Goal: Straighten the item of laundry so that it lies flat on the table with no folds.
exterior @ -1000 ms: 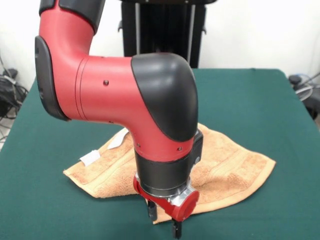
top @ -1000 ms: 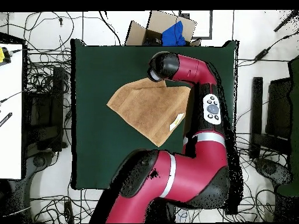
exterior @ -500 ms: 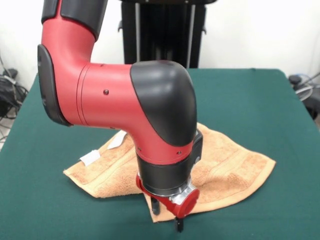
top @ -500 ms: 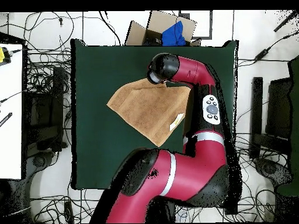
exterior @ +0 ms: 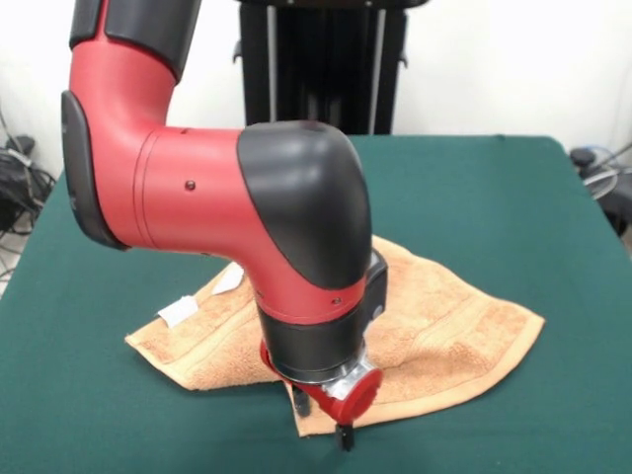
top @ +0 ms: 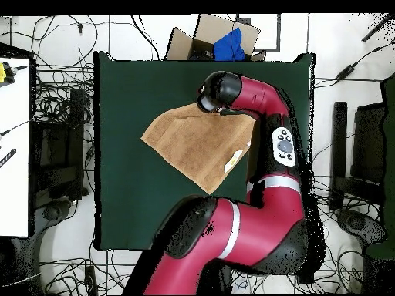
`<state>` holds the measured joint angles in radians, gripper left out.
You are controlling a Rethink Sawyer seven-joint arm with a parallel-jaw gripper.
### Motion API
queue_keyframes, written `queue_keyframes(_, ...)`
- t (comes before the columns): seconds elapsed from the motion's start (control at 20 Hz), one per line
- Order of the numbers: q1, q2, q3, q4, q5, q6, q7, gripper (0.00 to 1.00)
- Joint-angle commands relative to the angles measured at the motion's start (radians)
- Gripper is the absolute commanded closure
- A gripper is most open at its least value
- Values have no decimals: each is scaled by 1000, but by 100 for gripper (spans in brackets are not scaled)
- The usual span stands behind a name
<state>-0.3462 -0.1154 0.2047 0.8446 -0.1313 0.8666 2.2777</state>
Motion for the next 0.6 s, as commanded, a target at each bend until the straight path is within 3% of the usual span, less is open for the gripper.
queue_keyframes(0.05, -52, 11, 97, 161, -3, 75, -229, 0)
queue_keyframes(0.6, -87, 77, 127, 65, -48, 117, -319, 0)
